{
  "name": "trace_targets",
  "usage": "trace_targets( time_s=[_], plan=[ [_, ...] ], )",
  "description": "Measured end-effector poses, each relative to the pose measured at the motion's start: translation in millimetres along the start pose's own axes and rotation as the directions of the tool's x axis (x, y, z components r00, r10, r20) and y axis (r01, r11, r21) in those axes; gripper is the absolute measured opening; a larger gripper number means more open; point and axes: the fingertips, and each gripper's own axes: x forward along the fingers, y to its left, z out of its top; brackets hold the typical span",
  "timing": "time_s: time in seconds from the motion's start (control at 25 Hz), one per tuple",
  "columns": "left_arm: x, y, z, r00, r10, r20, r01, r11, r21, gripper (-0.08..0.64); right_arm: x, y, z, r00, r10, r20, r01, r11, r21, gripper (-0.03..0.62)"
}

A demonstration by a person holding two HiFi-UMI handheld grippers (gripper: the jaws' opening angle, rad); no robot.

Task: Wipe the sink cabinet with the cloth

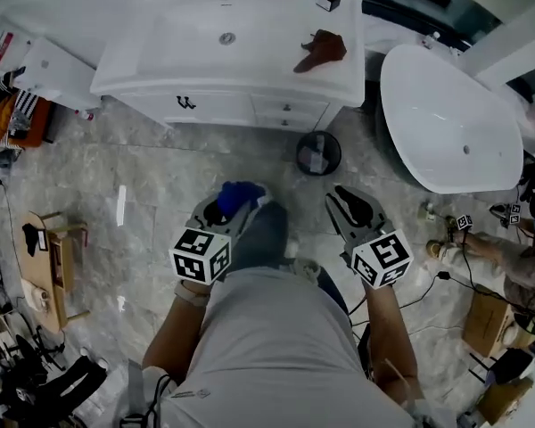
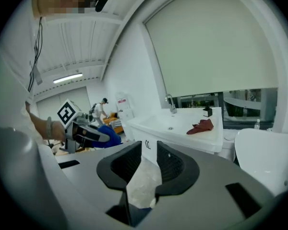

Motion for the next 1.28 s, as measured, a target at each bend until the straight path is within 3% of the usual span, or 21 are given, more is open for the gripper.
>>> trace_targets(
  time_s=[0.12, 0.44, 0.6, 0.8, 1.0, 1.16, 1.28],
  plan=[
    [29.7, 24.5, 16.6, 1.0, 0.002, -0.005, -0.002, 0.999, -0.032, 0.126, 45.1, -22.2, 9.1, 0.995, 0.025, -0.095, -0.033, 0.996, -0.081, 0.167],
    [99.9, 88.5, 59.4, 1.0, 0.019, -0.014, -0.02, 0.993, -0.12, 0.126, 157.4, -92.8, 42.2, 0.956, 0.034, -0.291, -0.122, 0.949, -0.291, 0.187],
    [115.0, 111.1, 60.6, 0.998, 0.062, -0.014, -0.063, 0.982, -0.181, 0.126, 201.4, -119.8, 27.3, 0.905, 0.061, -0.421, -0.219, 0.916, -0.337, 0.187],
    [140.7, 124.4, 56.9, 0.99, 0.14, -0.003, -0.135, 0.951, -0.278, 0.126, 250.3, -156.9, 1.7, 0.817, 0.112, -0.566, -0.362, 0.864, -0.351, 0.189],
    [163.0, 137.1, 47.3, 0.964, 0.265, 0.014, -0.24, 0.892, -0.384, 0.126, 279.8, -178.2, -27.1, 0.72, 0.157, -0.676, -0.5, 0.793, -0.348, 0.189],
    [178.4, 145.5, 33.7, 0.93, 0.366, 0.023, -0.304, 0.803, -0.514, 0.126, 291.3, -188.2, -41.3, 0.653, 0.168, -0.739, -0.589, 0.726, -0.355, 0.189],
    [199.0, 150.8, 22.5, 0.911, 0.412, 0.024, -0.321, 0.744, -0.587, 0.126, 303.2, -196.6, -43.8, 0.631, 0.155, -0.76, -0.625, 0.682, -0.38, 0.189]
  ],
)
